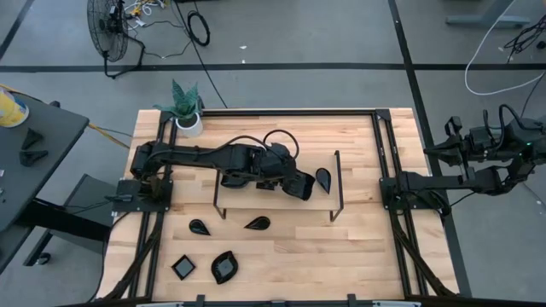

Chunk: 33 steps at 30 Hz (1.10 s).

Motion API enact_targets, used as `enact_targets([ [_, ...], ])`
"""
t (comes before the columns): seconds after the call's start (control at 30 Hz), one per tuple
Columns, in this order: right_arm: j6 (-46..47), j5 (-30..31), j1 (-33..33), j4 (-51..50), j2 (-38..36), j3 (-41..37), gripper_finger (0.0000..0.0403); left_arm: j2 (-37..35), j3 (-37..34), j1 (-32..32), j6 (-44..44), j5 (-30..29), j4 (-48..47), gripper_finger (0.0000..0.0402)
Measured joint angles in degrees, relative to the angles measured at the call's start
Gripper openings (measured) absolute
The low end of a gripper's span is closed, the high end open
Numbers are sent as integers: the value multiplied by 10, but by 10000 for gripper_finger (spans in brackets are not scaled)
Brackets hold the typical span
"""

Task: Pick & Place Mini shaped plates
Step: Stack the distorted square plate on top of the distorted square plate on the shelf, then stack the drop shaped plate on top of the drop shaped plate on the shelf

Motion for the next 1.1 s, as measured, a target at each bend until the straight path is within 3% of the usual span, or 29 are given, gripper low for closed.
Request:
enact_targets([
  [0.43, 0, 0, 0, 0, 0, 0, 6, 0, 0, 1, 0, -14, -8, 135],
  [0.8, 0, 0, 0, 0, 0, 0, 6, -58, 0, 1, 6, -60, -197, 142],
  [1.1, 0, 0, 0, 0, 0, 0, 6, -95, 0, 1, 60, -76, -306, 143],
])
